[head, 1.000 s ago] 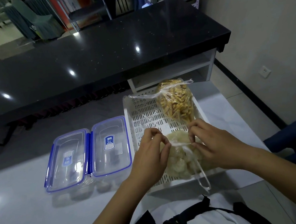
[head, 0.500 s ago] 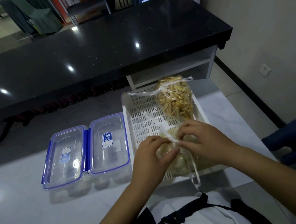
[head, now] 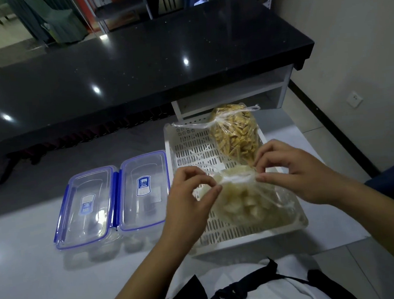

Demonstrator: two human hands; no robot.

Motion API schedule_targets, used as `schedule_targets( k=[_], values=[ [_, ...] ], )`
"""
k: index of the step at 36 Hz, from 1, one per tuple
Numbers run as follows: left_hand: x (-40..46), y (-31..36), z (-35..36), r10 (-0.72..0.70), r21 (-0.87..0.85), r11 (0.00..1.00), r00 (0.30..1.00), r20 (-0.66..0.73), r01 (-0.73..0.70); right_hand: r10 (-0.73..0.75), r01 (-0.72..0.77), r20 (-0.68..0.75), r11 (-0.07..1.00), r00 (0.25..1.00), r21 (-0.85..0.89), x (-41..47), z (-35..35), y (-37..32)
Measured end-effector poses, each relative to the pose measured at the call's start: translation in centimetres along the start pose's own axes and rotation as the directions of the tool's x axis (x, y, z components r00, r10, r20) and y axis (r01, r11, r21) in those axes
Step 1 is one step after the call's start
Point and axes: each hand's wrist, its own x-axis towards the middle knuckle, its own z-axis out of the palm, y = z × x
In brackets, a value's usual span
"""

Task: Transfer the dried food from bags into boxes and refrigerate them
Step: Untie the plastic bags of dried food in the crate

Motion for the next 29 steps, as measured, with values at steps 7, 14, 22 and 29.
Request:
schedule_targets(
  k=[7,14,22,29],
  values=[
    [-0.7,-0.3,-1.9,0.081,0.022,0.997,0.983,-0.165,-0.078,-0.087,0.092,-0.120,0.995,0.989,0.037,-0.4,-1.1,-0.7],
    [-2.3,-3.1,0.1,-0.089,0.020,0.996,0.996,0.000,0.089,0.098,-0.094,0.040,0.992,0.994,-0.082,-2.3,2.9,3.1],
    [-1.6,-2.7,0.1,0.105,0.097,0.989,0.994,0.043,-0.109,-0.003,-0.002,-0.098,0.999,0.995,-0.049,-2.1,3.1,1.5],
    [1.7,-1.2,1.2,0.294,0.301,0.878,0.916,0.272,-0.372,-0.033,0.034,0.011,0.917,0.999,-0.397,-0.4,5.0,-0.2]
  ],
)
